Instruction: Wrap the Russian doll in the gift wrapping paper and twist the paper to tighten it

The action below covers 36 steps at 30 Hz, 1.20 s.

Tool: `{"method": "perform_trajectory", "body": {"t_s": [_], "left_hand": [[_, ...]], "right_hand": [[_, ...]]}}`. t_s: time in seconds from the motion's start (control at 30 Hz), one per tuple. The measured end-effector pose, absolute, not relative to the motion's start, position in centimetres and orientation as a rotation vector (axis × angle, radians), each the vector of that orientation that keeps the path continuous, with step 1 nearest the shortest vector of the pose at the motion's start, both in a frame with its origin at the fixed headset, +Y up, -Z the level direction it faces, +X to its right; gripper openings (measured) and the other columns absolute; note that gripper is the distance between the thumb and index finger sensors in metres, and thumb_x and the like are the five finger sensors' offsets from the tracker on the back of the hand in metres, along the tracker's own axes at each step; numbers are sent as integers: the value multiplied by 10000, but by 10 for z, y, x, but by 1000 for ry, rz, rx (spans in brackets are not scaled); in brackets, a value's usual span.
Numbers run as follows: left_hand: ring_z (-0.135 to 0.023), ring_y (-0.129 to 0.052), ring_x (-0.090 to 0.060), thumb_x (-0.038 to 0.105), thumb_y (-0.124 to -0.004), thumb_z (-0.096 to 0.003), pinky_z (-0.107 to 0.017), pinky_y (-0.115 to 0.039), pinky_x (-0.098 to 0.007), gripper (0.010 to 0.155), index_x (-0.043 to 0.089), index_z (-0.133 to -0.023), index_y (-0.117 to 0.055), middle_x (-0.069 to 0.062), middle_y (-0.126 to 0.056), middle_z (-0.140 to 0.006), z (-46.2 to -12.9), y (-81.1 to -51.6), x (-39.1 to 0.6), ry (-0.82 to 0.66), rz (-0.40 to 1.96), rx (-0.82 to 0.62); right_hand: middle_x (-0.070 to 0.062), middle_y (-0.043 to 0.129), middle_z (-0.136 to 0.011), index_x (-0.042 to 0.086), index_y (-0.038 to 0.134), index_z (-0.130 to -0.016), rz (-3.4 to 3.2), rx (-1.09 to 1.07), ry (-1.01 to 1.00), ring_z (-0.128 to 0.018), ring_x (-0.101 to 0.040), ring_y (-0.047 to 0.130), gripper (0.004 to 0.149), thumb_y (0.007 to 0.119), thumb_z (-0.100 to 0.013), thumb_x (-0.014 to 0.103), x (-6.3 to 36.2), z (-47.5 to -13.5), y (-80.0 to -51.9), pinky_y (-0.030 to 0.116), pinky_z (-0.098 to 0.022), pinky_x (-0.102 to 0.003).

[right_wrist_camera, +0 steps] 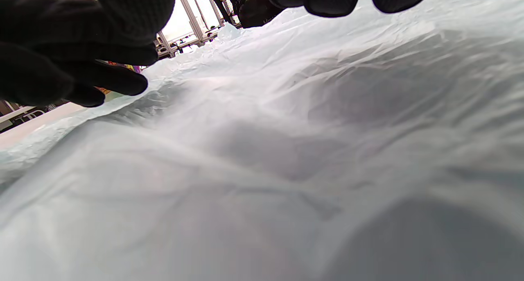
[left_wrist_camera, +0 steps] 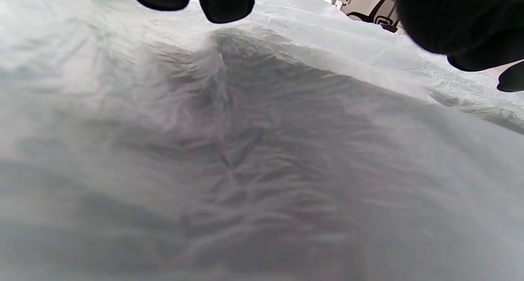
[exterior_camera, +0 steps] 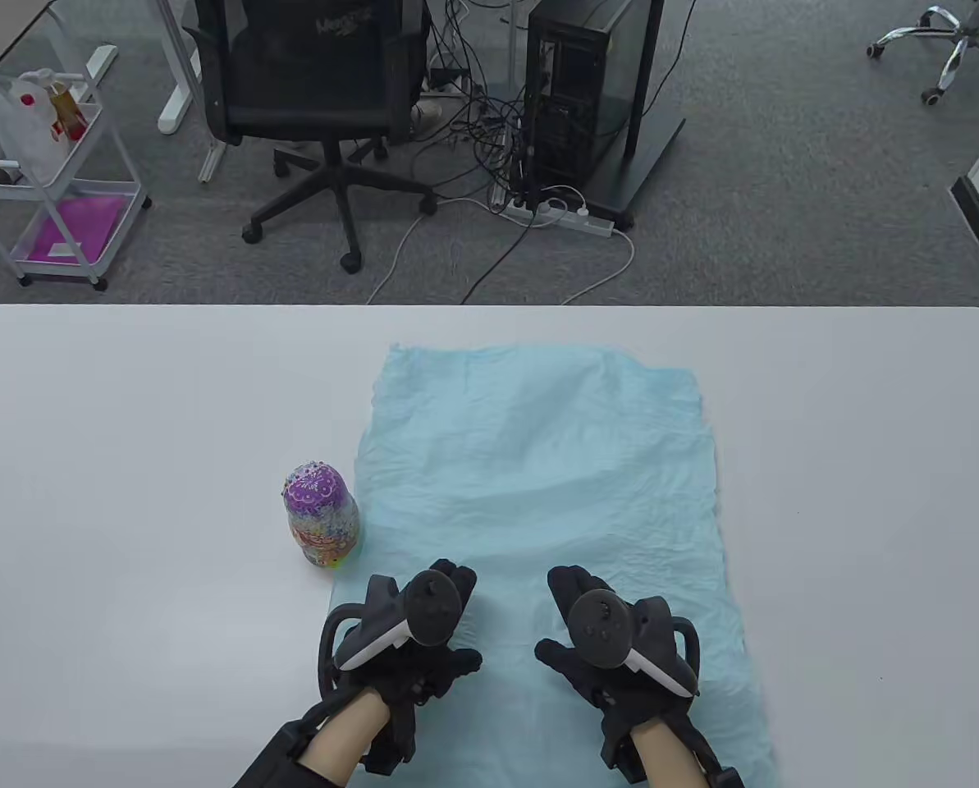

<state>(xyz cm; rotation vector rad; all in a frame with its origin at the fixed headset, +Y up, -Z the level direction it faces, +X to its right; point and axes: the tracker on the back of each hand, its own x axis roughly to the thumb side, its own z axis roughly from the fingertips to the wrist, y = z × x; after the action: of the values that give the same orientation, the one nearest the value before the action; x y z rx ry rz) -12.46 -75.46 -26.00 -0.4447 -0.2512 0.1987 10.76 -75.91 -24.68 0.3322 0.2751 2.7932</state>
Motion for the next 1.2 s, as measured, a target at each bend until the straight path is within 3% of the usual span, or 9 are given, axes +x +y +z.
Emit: {"method": "perform_trajectory", "body": {"t_s": [0.53, 0.87, 1.0, 1.2], "left_hand": [[-1155, -473, -248, 609, -725, -345, -820, -495, -497, 907, 391, -1045, -191, 45, -206, -1180, -260, -756, -123, -256, 193, -455], [-1172, -414, -263, 638, -723, -340, -829, -458, -516, 924, 395, -1054, -189, 51, -194, -1189, -263, -698, -148, -229, 346, -227], [-1189, -294, -273, 655, -720, -338, -843, -389, -533, 943, 399, -1056, -165, 60, -110, -1186, -272, -681, -175, -140, 411, -120], [-1199, -192, -258, 673, -714, -343, -857, -317, -541, 960, 413, -1055, -125, 79, -59, -1185, -289, -672, -218, -5, 493, -86]], "right_hand": [[-118, 442, -1168, 180, 345, -1082, 2783, 335, 291, -1079, -377, 550, 815, 738, -460, 530, 107, -246, -760, 532, -726, -631], [-116, 446, -1168, 183, 347, -1083, 2767, 349, 296, -1081, -373, 551, 812, 735, -461, 532, 105, -247, -760, 530, -725, -636], [-117, 445, -1169, 186, 347, -1084, 2761, 346, 308, -1081, -374, 550, 811, 734, -462, 533, 106, -248, -760, 529, -726, -637], [-116, 444, -1170, 185, 348, -1084, 2751, 325, 310, -1082, -372, 549, 810, 734, -463, 533, 109, -249, -761, 526, -726, -639]]}}
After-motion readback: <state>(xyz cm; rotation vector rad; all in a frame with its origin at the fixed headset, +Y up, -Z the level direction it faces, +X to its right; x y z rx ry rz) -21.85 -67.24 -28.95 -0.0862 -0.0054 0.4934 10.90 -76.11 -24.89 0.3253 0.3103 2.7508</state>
